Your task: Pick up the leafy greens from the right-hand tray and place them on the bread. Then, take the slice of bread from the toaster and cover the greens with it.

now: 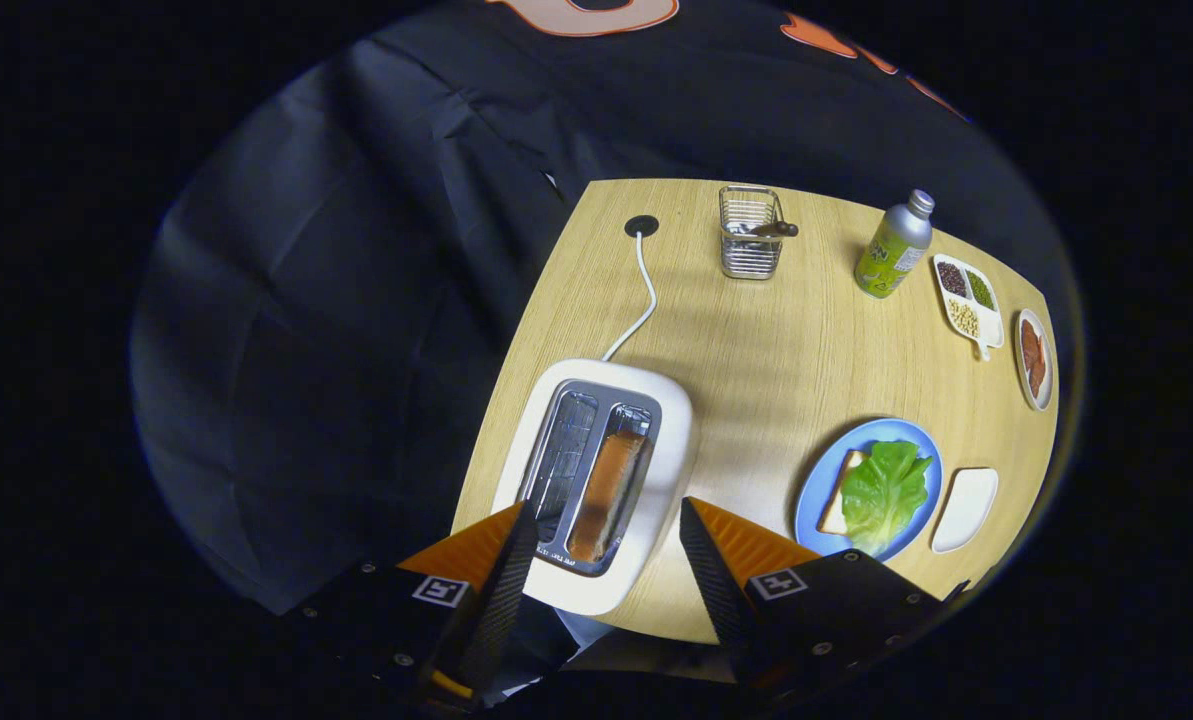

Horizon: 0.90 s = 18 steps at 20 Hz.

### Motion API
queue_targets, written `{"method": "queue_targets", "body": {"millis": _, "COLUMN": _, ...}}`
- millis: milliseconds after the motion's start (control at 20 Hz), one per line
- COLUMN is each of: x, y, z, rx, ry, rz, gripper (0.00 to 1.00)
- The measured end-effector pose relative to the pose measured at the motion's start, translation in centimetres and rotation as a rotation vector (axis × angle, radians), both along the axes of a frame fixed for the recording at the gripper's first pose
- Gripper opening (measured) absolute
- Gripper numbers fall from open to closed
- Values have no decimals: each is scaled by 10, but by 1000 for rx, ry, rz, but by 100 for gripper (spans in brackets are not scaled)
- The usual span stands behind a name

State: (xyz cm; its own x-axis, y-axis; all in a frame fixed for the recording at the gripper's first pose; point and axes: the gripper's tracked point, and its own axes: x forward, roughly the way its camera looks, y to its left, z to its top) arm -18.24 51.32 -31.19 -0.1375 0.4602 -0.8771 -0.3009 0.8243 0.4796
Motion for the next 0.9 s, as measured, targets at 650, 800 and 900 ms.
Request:
{"method": "queue_targets", "body": {"millis": 650, "x": -12, "y": 26, "z": -37, "rx": -99, "ry": 29, "rz": 40, "gripper": 34}}
{"method": "queue_targets", "body": {"millis": 800, "x": -13, "y": 20, "z": -43, "rx": -127, "ry": 49, "rz": 5, "gripper": 30}}
{"method": "queue_targets", "body": {"millis": 900, "x": -9, "y": 16, "z": -40, "rx": -122, "ry": 45, "rz": -2, "gripper": 20}}
